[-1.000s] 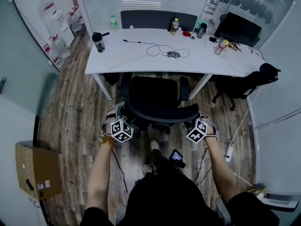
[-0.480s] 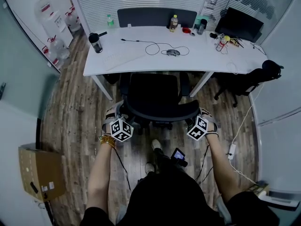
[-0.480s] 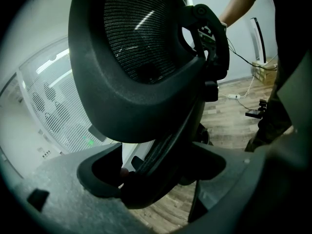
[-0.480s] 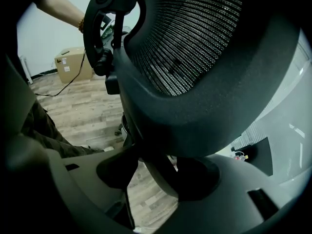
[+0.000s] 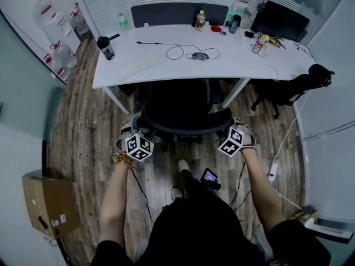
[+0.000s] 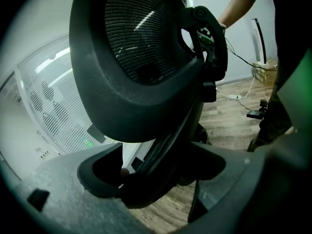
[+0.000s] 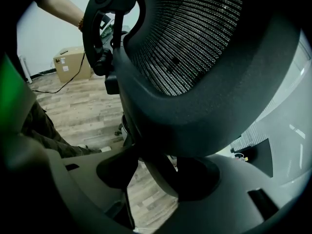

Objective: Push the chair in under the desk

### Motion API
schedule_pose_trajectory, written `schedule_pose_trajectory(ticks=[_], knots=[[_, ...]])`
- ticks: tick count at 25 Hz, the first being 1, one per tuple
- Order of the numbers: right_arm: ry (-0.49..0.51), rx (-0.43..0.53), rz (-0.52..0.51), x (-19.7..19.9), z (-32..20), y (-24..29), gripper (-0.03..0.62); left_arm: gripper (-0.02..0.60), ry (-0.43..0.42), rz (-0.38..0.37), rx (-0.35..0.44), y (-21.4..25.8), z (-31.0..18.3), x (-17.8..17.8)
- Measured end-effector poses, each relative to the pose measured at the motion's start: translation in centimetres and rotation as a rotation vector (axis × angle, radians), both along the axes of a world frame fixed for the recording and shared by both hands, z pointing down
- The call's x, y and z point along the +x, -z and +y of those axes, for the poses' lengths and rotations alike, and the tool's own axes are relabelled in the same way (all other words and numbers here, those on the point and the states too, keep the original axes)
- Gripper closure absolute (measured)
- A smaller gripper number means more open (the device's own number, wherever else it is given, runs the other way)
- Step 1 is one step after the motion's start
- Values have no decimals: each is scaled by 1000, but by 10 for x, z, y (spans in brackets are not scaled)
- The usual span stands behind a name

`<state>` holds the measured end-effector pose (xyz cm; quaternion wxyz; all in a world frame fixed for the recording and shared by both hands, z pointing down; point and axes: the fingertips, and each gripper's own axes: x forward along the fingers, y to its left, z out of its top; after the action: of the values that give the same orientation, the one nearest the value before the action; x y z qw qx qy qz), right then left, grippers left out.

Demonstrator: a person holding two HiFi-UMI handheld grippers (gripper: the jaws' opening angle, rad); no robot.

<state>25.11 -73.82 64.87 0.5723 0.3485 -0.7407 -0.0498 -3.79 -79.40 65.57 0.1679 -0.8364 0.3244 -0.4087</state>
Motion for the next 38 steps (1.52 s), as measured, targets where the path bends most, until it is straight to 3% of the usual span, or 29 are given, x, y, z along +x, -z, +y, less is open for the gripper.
schedule_pose_trajectory(ticks=[38], knots=[[14, 1, 21, 35, -142, 0, 339, 189, -5, 30, 6, -1, -125, 33]])
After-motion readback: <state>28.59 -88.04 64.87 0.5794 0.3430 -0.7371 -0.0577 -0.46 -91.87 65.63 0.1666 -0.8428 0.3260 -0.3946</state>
